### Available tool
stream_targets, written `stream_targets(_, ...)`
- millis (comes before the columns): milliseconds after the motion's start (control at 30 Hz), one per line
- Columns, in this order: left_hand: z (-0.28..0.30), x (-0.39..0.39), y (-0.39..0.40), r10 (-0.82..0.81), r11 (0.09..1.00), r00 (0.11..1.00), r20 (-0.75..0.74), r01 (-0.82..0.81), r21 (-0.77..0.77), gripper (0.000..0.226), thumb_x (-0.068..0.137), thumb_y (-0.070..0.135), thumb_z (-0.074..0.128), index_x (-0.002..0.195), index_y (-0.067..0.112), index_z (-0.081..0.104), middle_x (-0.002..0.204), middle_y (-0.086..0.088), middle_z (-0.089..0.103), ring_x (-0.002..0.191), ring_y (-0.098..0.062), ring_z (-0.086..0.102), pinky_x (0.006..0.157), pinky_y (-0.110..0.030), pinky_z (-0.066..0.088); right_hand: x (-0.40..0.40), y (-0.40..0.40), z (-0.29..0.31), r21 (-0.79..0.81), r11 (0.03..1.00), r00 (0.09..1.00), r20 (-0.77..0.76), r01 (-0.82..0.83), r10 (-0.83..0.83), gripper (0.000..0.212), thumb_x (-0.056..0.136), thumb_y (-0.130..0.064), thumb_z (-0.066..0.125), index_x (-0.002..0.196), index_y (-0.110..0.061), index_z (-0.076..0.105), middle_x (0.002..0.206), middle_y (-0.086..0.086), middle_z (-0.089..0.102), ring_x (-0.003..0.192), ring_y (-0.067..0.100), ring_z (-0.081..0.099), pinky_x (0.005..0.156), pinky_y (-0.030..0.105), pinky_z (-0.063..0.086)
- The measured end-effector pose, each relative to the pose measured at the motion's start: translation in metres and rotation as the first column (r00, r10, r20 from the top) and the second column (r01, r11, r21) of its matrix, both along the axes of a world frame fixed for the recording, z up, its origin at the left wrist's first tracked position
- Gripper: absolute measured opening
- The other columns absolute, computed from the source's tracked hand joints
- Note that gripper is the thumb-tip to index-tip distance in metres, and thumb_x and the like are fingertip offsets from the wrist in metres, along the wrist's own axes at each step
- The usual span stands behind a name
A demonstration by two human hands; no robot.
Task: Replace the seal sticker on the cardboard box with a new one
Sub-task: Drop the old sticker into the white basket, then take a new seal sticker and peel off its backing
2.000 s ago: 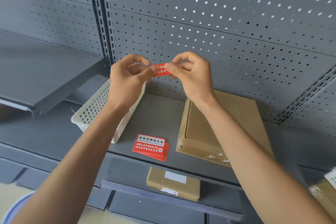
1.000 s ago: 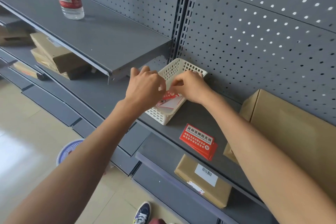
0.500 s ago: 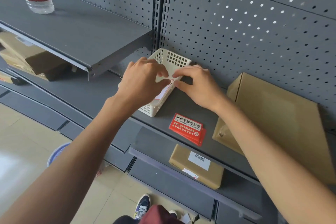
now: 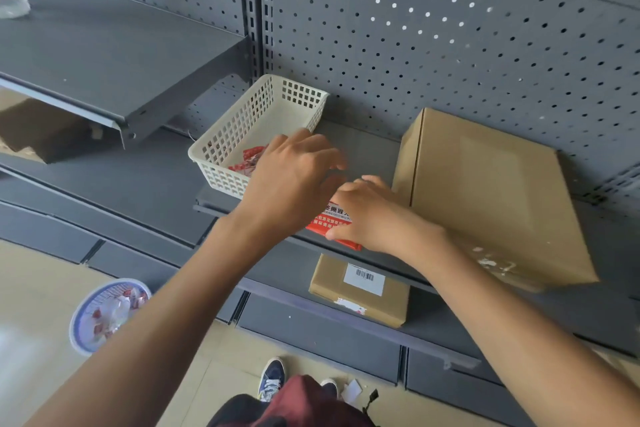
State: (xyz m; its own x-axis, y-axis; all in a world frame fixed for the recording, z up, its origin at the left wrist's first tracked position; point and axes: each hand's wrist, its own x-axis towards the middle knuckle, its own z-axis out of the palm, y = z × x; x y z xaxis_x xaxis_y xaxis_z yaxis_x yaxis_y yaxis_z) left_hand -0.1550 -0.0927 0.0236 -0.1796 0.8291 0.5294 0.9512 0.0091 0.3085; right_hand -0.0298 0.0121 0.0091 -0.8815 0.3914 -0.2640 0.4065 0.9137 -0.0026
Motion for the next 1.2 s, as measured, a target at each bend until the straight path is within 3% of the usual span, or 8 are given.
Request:
stream_targets(267,-0.042,0.020,-0.017,-0.042,0.997,0.995,0.095,0.048,-0.067,0.020,0.084,0.005,0.073,0.103,0.010,0.074,0.091,-0.006,0.069,0.087,-0.032,0.066,0.064,-0.039,0.054,0.014,-0.005,-0.004,-0.034,0.994,0.995,-0.006,0.101,-0.101,0.048,0.085,-0.048,0.073,0.119,-0.016,0.061,0.117,0.004,0.064,0.110,0.027,0.058,0.080,0.033,0.038)
stream_targets(400,-0.060,0.020,-0.016,-0.026,0.985,0.996,0.090,0.040,-0.166,0.033,0.078,0.001,0.072,0.109,0.011,0.074,0.092,-0.007,0.071,0.086,-0.034,0.064,0.067,-0.044,0.055,0.020,-0.007,-0.003,-0.090,0.989,0.992,-0.039,0.114,-0.117,0.045,0.086,-0.042,0.076,0.118,-0.014,0.062,0.117,0.004,0.063,0.112,0.026,0.057,0.090,0.041,0.048)
stream_targets(567,-0.080,0.017,-0.016,-0.014,0.975,0.999,0.050,0.024,-0.220,0.015,0.076,0.001,0.068,0.088,0.007,0.074,0.097,-0.008,0.073,0.084,-0.037,0.062,0.067,-0.048,0.055,0.023,-0.009,-0.005,-0.132,0.984,0.989,-0.068,0.123,-0.132,0.043,0.088,-0.037,0.076,0.119,-0.012,0.063,0.114,0.006,0.062,0.112,0.027,0.057,0.093,0.045,0.050)
stream_targets(700,-0.085,0.016,-0.017,-0.005,0.982,0.998,0.064,0.017,-0.186,0.015,0.082,0.013,0.063,0.089,0.011,0.077,0.105,-0.004,0.075,0.092,-0.037,0.065,0.070,-0.048,0.055,0.025,-0.011,-0.005,-0.131,0.983,0.985,-0.101,0.127,-0.141,0.039,0.088,-0.038,0.075,0.115,-0.013,0.063,0.111,0.006,0.061,0.110,0.027,0.057,0.090,0.044,0.050)
stream_targets(833,-0.087,0.015,-0.019,-0.002,0.984,0.993,0.115,0.022,-0.175,0.029,0.090,0.029,0.054,0.098,0.012,0.076,0.115,-0.004,0.073,0.103,-0.036,0.065,0.079,-0.049,0.055,0.026,-0.013,-0.004,-0.111,0.983,0.974,-0.159,0.147,-0.163,0.044,0.084,-0.039,0.079,0.117,-0.015,0.061,0.109,0.005,0.061,0.104,0.027,0.059,0.084,0.045,0.052)
stream_targets(933,-0.089,0.015,-0.021,0.022,0.990,0.987,0.157,0.001,-0.144,0.026,0.088,0.024,0.065,0.110,0.011,0.072,0.124,-0.007,0.069,0.108,-0.037,0.064,0.085,-0.051,0.054,0.027,-0.015,-0.004,-0.095,0.985,0.966,-0.202,0.145,-0.162,0.039,0.087,-0.040,0.076,0.115,-0.018,0.059,0.106,0.003,0.061,0.097,0.027,0.064,0.076,0.041,0.052)
stream_targets(1133,-0.084,0.020,-0.023,0.072,0.986,0.966,0.247,-0.032,-0.162,0.060,0.086,0.015,0.079,0.142,0.009,0.055,0.149,-0.015,0.054,0.128,-0.039,0.057,0.105,-0.052,0.048,0.031,-0.020,0.001,-0.020,0.993,0.964,-0.237,0.116,-0.118,0.031,0.092,-0.038,0.071,0.114,-0.018,0.059,0.108,0.001,0.065,0.093,0.026,0.067,0.068,0.030,0.038)
stream_targets(1200,-0.079,0.021,-0.024,0.070,0.990,0.954,0.292,-0.030,-0.138,0.063,0.089,0.017,0.077,0.146,0.010,0.051,0.154,-0.013,0.049,0.134,-0.036,0.053,0.109,-0.049,0.046,0.033,-0.021,0.006,-0.018,0.993,0.958,-0.264,0.114,-0.115,0.030,0.092,-0.033,0.071,0.115,-0.018,0.060,0.111,0.001,0.064,0.097,0.025,0.065,0.068,0.031,0.041)
